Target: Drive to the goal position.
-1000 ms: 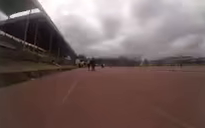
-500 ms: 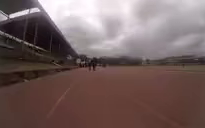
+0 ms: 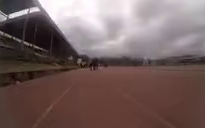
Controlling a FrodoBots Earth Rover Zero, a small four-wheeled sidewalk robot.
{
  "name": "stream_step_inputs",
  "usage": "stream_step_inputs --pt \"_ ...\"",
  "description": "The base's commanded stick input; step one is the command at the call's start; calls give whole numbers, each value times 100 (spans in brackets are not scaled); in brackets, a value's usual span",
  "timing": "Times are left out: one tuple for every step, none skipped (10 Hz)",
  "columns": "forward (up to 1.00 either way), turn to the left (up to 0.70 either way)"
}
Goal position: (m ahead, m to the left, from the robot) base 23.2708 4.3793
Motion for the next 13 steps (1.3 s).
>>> stream_step_inputs --pt "100 0" --pt "100 0" --pt "100 0" --pt "100 0" --pt "100 0" --pt "100 0" --pt "100 0" --pt "100 0" --pt "100 0" --pt "100 0" --pt "100 0" --pt "100 0" --pt "100 0"
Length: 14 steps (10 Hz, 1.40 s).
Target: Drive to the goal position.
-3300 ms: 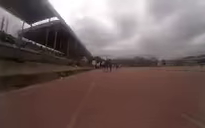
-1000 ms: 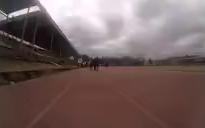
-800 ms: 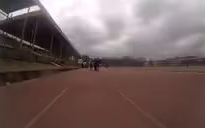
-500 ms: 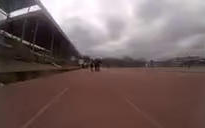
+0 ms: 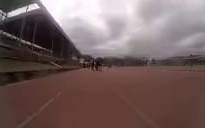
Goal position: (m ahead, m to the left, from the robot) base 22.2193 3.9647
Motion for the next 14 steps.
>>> stream_step_inputs --pt "100 0" --pt "100 0" --pt "100 0" --pt "100 0" --pt "100 0" --pt "100 0" --pt "100 0" --pt "100 0" --pt "100 0" --pt "100 0" --pt "100 0" --pt "100 0" --pt "100 0" --pt "100 0"
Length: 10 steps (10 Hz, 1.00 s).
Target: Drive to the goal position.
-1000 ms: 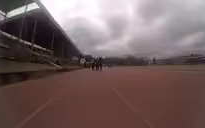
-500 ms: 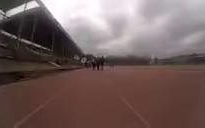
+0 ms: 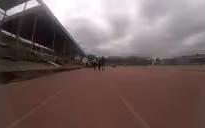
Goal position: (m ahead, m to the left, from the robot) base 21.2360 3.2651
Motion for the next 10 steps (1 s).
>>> stream_step_inputs --pt "100 -16" --pt "100 -27" --pt "100 -27" --pt "100 -27" --pt "100 -27" --pt "100 -27" --pt "100 -21" --pt "100 -5" --pt "100 0" --pt "100 0"
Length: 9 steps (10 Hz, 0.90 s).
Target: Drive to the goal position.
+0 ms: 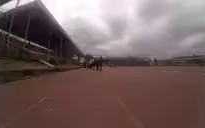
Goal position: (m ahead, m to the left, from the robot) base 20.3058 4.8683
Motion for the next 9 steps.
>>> stream_step_inputs --pt "100 0" --pt "100 0" --pt "100 0" --pt "100 0" --pt "100 0" --pt "100 0" --pt "100 0" --pt "100 0" --pt "100 0"
